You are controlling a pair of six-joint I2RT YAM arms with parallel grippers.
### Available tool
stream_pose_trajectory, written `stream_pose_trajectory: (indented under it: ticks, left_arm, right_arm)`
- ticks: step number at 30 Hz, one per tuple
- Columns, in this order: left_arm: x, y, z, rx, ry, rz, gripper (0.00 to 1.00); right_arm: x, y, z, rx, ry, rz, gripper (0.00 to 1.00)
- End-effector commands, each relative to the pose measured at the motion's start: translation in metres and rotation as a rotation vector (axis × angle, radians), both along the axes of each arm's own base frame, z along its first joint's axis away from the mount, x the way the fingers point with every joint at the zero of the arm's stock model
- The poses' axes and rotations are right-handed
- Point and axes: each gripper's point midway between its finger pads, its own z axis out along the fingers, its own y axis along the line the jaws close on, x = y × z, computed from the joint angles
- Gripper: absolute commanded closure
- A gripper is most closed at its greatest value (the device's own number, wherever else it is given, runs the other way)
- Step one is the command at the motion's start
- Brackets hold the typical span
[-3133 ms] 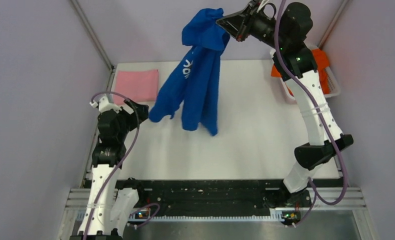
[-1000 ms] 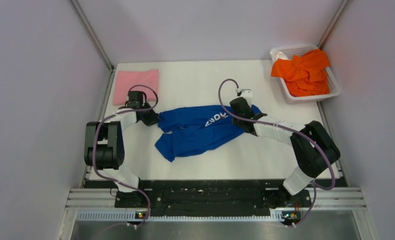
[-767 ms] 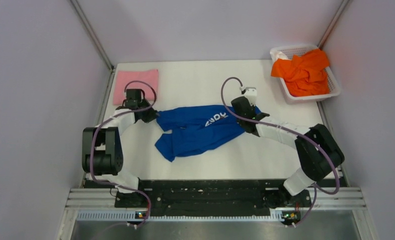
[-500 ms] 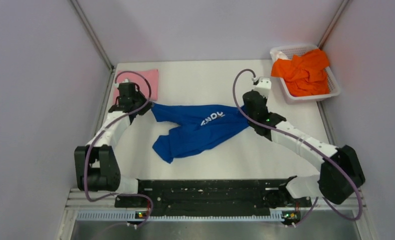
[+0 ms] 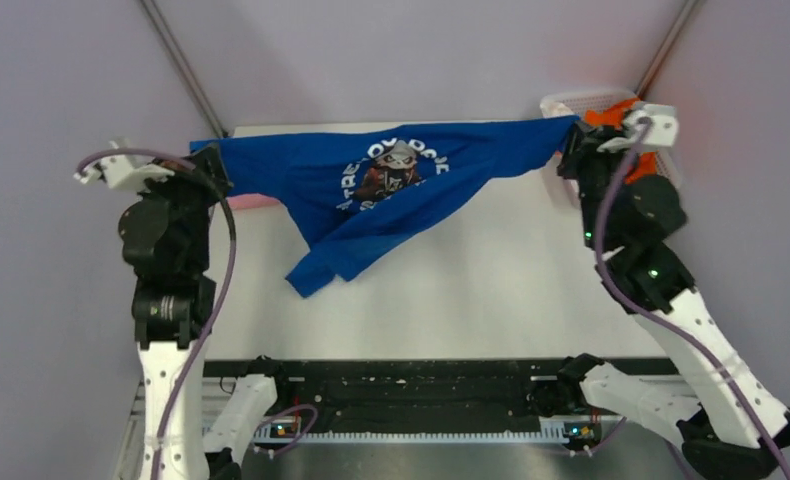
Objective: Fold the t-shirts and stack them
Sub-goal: Flatten out the tshirt
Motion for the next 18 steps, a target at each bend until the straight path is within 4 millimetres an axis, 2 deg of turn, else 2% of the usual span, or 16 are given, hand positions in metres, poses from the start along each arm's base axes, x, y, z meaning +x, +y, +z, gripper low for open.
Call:
stream_pose_trajectory:
  ticks: [1,4,9,14,16,18]
  left_arm:
    - [-0.066,0.021,0.076,0.047,-0.201,0.118,1.00]
    - [-0.107,0.019,0.113,0.060,-0.305,0.112,1.00]
    - [-0.156,0.006,0.156,0.086,-0.443,0.053,1.00]
    - [-0.186,-0.002,0.179,0.098,-0.520,0.013,1.00]
    - [-0.190,-0.002,0.184,0.100,-0.534,0.016,1.00]
    - [-0.186,-0.001,0.184,0.097,-0.529,0.021,1.00]
  right_arm:
    - [-0.063,-0.016,0.106,0.011,-0.257,0.133,1.00]
    - [-0.101,-0.025,0.147,0.029,-0.351,0.210,1.00]
    - [-0.146,-0.040,0.187,0.041,-0.448,0.274,1.00]
    - [-0.172,-0.054,0.211,0.032,-0.508,0.283,1.00]
    - [-0.174,-0.057,0.217,0.029,-0.518,0.270,1.00]
    - [-0.169,-0.060,0.219,0.025,-0.514,0.237,1.00]
